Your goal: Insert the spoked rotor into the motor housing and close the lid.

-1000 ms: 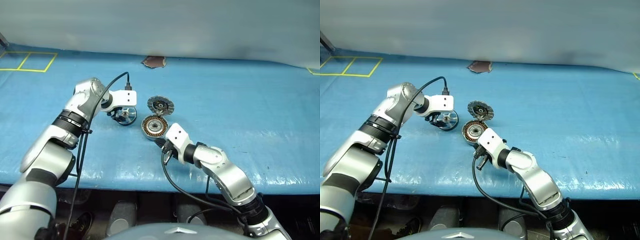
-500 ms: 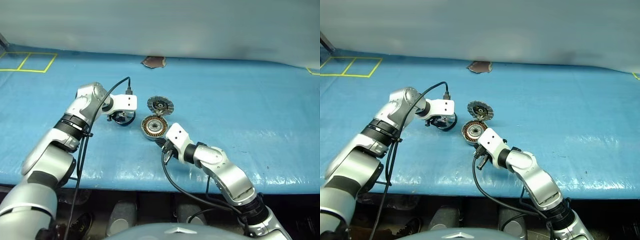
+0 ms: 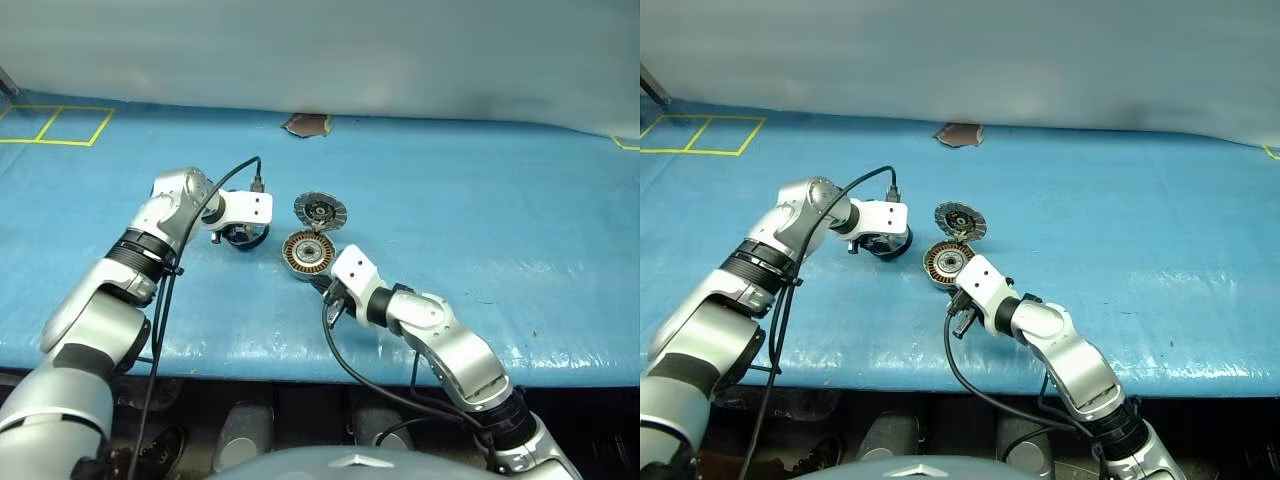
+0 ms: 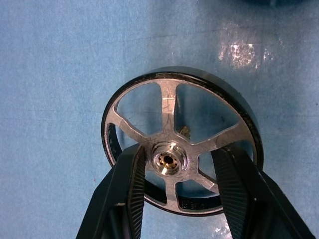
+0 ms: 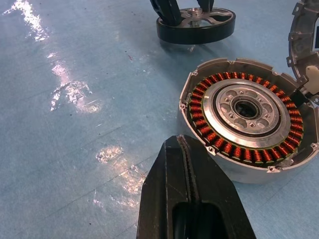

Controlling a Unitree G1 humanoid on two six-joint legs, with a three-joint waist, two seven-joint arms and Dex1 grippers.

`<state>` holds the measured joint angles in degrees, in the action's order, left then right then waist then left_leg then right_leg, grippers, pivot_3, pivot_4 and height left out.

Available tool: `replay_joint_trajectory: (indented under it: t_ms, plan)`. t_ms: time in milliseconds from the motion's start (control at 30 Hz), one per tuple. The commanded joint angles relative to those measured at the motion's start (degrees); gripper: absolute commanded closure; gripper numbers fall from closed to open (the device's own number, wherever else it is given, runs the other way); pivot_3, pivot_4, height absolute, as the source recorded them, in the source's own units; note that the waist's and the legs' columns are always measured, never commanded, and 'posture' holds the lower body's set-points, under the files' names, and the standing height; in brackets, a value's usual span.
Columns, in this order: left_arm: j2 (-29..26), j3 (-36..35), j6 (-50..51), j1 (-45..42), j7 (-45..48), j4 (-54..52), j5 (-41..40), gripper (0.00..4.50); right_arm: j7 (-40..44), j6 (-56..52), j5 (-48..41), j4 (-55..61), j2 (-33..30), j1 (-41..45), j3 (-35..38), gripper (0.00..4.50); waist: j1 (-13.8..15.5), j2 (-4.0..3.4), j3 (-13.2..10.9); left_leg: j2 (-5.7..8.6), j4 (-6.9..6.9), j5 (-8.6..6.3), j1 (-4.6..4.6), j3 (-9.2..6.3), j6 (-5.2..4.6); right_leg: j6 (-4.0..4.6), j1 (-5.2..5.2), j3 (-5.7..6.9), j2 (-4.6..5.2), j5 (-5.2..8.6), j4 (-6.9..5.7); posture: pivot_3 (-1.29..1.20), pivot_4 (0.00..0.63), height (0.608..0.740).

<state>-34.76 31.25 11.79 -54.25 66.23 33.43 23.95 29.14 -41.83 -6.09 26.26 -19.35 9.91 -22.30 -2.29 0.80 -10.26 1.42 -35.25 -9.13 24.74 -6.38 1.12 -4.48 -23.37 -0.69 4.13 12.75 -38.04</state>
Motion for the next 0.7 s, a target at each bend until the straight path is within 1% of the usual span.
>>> replay_joint_trajectory:
  t_ms: [33,167,233,300,367,433,500,533,600,700]
  plan:
    - [-0.9,-4.12,-1.29,0.2,-0.77,-1.21,-2.45,2.72,-0.62,1.01,-0.42,2.64,0.22,-0.24,1.12,4.5,0.0,0.0,0.0,0.0,0.0,0.0,0.0,0.0,0.0,0.0,0.0,0.0,0.0,0.0,0.0,0.0,0.15,0.74]
    - [-2.98,-8.41,-4.98,2.55,1.15,-5.83,-7.39,2.72,-0.78,1.74,-0.63,2.31,-0.11,-1.0,1.77,4.5,0.0,0.0,0.0,0.0,0.01,0.0,0.06,-0.01,0.0,0.01,-0.06,0.0,0.0,0.0,0.01,0.0,0.15,0.74]
    - [-4.96,-11.0,-5.7,6.21,4.57,-9.91,-11.88,2.72,-0.85,2.92,-0.47,1.89,-0.16,-1.17,2.09,4.5,-0.18,0.0,0.0,0.0,0.04,0.0,0.09,0.0,0.0,0.02,-0.09,-0.03,0.0,-0.01,0.03,0.0,0.15,0.74]
    - [-6.38,-12.64,-6.04,8.57,6.64,-11.96,-14.53,2.72,-0.95,3.71,-0.39,1.72,-0.04,-1.22,2.23,4.5,-0.32,0.0,0.0,0.0,0.07,0.0,0.05,0.02,0.0,0.03,-0.08,-0.06,0.0,0.0,0.04,0.0,0.15,0.74]
    - [-7.32,-14.99,-7.04,11.33,10.02,-13.63,-19.41,2.72,-0.98,4.8,-0.5,1.74,0.12,-1.47,2.59,4.5,-0.3,0.0,0.0,-0.01,0.06,0.0,0.03,0.0,0.01,0.04,-0.06,-0.04,0.0,0.0,0.03,0.0,0.15,0.74]
    - [-8.02,-17.18,-5.18,14.08,14.67,-16.49,-25.22,2.72,-0.94,5.9,-0.44,1.67,0.22,-1.8,2.71,4.5,-0.23,0.0,0.0,-0.01,0.04,0.0,0.0,0.0,0.01,0.05,-0.03,-0.04,0.0,0.0,0.02,0.0,0.15,0.74]
    - [-7.66,-18.7,-2.48,15.35,16.86,-18.16,-29.29,2.72,-0.93,6.7,-0.35,1.32,0.24,-2.09,2.79,4.5,-0.03,0.0,0.0,-0.01,0.02,0.0,0.01,0.01,0.01,0.12,-0.02,-0.05,0.0,0.04,0.03,0.0,0.15,0.74]
    - [-6.92,-19.48,-1.3,15.58,16.87,-18.45,-30.95,2.72,-1.06,7.15,-0.14,0.9,0.22,-2.21,2.84,4.5,0.14,0.0,0.0,-0.01,-0.01,0.0,0.02,-0.01,0.01,0.31,-0.01,-0.03,0.0,0.14,0.02,0.0,0.15,0.74]
    - [-5.61,-20.45,-0.46,15.61,16.0,-18.4,-32.86,2.72,-1.41,7.85,0.29,0.16,0.31,-2.28,2.85,4.5,0.25,0.0,0.0,0.0,-0.06,0.01,0.02,-0.02,0.01,0.31,0.02,-0.03,0.0,0.14,0.0,0.0,0.15,0.74]
    - [-5.15,-20.18,2.56,15.08,17.51,-18.88,-34.76,2.72,-1.67,8.47,0.35,-0.22,0.47,-2.38,2.96,4.5,0.16,0.0,0.0,0.0,-0.12,0.01,-0.03,-0.01,0.0,0.31,0.11,-0.03,0.0,0.15,0.01,0.0,0.15,0.74]
